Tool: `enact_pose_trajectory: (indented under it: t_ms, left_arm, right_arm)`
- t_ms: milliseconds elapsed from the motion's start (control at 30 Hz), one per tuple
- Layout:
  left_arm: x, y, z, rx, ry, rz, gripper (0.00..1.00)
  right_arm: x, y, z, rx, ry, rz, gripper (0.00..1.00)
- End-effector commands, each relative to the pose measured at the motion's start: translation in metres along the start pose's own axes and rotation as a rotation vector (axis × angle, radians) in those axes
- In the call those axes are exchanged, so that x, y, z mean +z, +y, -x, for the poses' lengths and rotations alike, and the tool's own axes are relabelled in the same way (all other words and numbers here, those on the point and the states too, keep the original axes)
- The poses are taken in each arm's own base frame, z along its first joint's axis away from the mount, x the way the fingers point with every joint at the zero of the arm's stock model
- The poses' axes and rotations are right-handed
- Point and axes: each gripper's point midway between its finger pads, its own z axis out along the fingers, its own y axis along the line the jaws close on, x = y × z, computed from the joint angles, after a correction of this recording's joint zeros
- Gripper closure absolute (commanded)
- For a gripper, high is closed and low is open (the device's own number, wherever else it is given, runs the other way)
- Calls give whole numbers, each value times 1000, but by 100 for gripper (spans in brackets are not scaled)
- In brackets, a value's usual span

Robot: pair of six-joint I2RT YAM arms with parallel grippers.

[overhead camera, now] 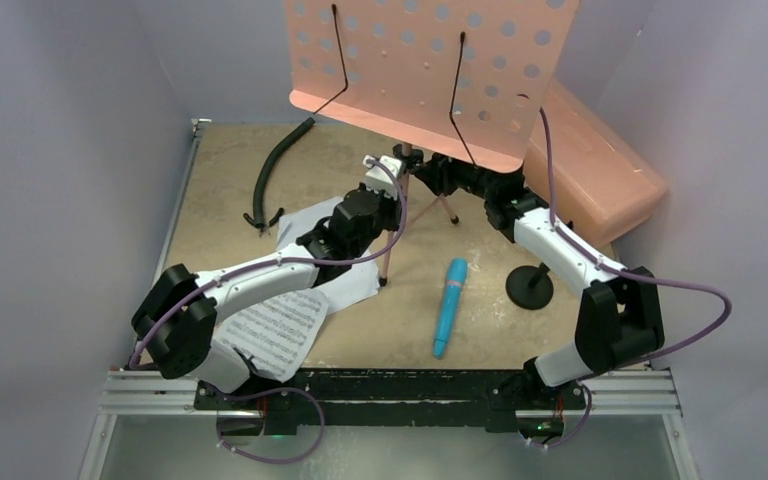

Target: Set up the instrument practice props

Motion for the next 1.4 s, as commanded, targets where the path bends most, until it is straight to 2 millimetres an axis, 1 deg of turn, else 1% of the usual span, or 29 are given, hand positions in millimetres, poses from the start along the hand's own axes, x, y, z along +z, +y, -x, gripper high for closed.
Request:
enact_pose_trajectory:
  t_ms: [0, 167, 333, 467, 567, 700, 733, 767, 900, 933, 1000, 1100, 1267, 1333, 1367]
  left_arm:
    - [3, -9, 17, -63, -20, 38, 100]
    - [13, -8, 15, -79, -12, 64, 100]
    - [23, -11, 12, -99, -4, 76, 100]
    - [29, -10, 10, -103, 3, 91, 100]
    - [31, -8, 10, -102, 5, 105, 100]
    - [32, -6, 9, -105, 8, 109, 100]
    - [32, -6, 9, -108, 7, 107, 100]
    - [32, -6, 10, -112, 4, 105, 100]
    - [31, -6, 15, -133, -20, 93, 100]
    - [30, -7, 17, -135, -26, 88, 98]
    - [30, -8, 20, -140, -35, 82, 92]
    - [30, -11, 25, -142, -50, 64, 83]
    - [28, -15, 32, -152, -69, 40, 67]
    - [25, -16, 35, -166, -82, 29, 61]
    - [23, -16, 37, -178, -89, 27, 57]
  right_arm:
    - [11, -46, 34, -55, -90, -155, 64]
    - [23, -54, 41, -39, -104, -151, 64]
    - [32, -69, 45, -37, -109, -169, 64]
    - [36, -76, 48, -25, -115, -173, 63]
    - [36, -75, 49, -18, -118, -163, 63]
    - [30, -70, 47, 2, -108, -159, 61]
    - [27, -69, 46, 6, -103, -158, 60]
    - [24, -67, 45, 30, -102, -161, 56]
    - [9, -59, 43, 67, -106, -177, 33]
    - [2, -57, 47, 75, -115, -192, 28]
    - [-9, -56, 47, 92, -117, -222, 21]
    - [-26, -53, 46, 116, -125, -260, 13]
    - [-45, -34, 40, 140, -126, -230, 11]
    - [-52, -26, 35, 160, -122, -213, 10]
    - [-55, -21, 31, 167, -122, -200, 10]
